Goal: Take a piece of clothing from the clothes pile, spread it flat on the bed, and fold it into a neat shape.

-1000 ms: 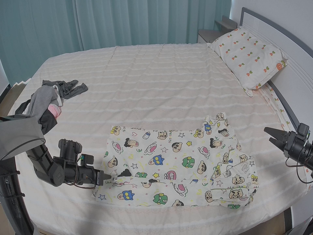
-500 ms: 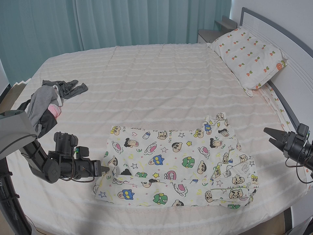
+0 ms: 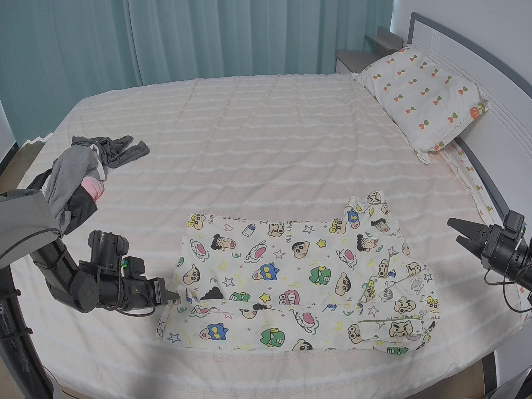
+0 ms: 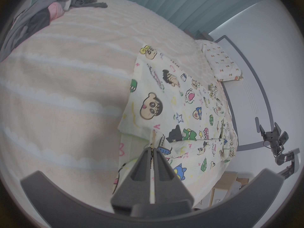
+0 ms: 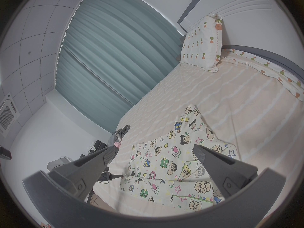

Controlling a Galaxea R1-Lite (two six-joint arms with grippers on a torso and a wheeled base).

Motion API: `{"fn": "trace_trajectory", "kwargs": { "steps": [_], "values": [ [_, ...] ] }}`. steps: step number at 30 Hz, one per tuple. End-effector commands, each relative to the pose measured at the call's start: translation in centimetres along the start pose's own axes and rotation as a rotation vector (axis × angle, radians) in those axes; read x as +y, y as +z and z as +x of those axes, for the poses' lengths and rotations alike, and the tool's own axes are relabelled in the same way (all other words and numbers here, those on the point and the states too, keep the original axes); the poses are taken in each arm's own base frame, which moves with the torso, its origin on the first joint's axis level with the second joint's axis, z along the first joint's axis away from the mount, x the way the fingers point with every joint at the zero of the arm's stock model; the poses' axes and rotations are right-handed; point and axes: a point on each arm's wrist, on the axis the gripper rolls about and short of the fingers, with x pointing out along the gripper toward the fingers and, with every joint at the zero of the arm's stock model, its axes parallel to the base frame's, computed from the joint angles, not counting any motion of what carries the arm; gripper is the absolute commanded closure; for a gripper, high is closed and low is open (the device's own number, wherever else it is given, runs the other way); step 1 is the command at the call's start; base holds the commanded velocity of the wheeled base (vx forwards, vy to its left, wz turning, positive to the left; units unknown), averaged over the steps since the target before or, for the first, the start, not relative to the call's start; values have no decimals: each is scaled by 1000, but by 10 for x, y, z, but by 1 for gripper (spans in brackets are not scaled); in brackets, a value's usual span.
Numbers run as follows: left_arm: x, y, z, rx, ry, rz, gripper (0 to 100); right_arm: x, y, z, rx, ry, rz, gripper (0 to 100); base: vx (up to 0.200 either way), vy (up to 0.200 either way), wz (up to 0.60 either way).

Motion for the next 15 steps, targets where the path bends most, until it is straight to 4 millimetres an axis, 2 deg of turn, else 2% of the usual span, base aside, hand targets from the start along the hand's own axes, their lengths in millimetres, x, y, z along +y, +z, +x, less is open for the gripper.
{"fn": "trace_trajectory", "kwargs": {
  "steps": [1,15],
  "values": [
    [6,1,-1,6,17,-22,100,0,-1,0,4,-1,2,0,0,0,0],
    [21,-5,1,56,66,-79,100,-1,-1,0,4,-3,3,0,0,0,0]
  ]
}}
